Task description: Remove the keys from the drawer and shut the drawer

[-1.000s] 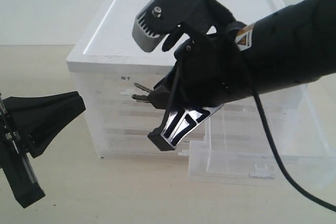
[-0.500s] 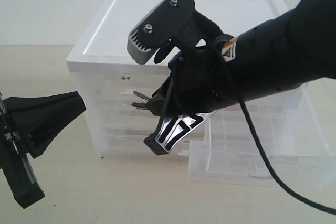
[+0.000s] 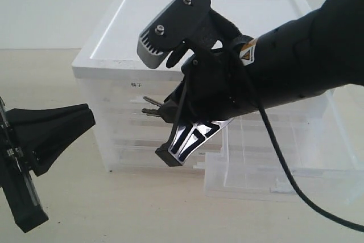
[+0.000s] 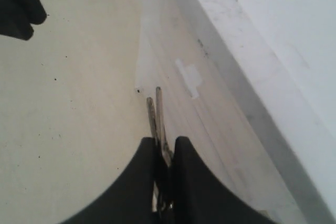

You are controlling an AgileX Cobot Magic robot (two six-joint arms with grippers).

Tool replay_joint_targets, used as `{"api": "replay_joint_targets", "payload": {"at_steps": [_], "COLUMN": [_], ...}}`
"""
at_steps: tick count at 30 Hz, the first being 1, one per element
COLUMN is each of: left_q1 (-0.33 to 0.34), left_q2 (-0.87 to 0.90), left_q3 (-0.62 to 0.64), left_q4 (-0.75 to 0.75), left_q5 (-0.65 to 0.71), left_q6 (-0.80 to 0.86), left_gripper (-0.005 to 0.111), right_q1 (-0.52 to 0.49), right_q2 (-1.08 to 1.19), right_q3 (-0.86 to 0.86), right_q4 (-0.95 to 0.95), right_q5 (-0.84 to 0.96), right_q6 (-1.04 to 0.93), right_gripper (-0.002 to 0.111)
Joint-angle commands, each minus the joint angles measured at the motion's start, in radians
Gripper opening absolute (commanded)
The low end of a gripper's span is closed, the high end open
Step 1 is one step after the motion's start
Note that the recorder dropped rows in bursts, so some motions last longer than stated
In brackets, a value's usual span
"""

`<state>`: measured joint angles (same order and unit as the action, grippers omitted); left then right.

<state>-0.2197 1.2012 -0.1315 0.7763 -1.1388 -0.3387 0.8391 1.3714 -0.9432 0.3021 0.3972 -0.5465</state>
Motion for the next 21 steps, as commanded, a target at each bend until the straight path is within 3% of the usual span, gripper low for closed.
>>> {"api": "replay_joint_targets", "payload": {"at_steps": [1,7,16,21], "left_q1": [0.0,0.0,-0.002,-0.019], "left_q2": [-0.009,-0.009,0.01,0.142], "left_q3": [0.008,0.008,0.008,-0.057], "left_q4": [0.029,0.036,0.133,0.288], "left_q5": [-0.012,-0.012,0.01,0.014], "left_q6": [-0.028,-0.035,-0.095,-0.186], "left_gripper": [0.005,0.005,0.005,0.005], "right_q1": [-0.001,-0.001,-0.001,-0.001], "right_q2": [-0.001,-0.001,-0.004,-0.032], "right_q3": [-0.006,-0.006,-0.006,-0.006], "right_q4": [-0.003,-0.003,-0.003,-0.003], "right_q5": [-0.016,-0.012,-0.014,-0.014], "right_q6": [-0.01,-0.01,-0.01,-0.01], "right_gripper": [0.004,0.038,0.038,0.038]}}
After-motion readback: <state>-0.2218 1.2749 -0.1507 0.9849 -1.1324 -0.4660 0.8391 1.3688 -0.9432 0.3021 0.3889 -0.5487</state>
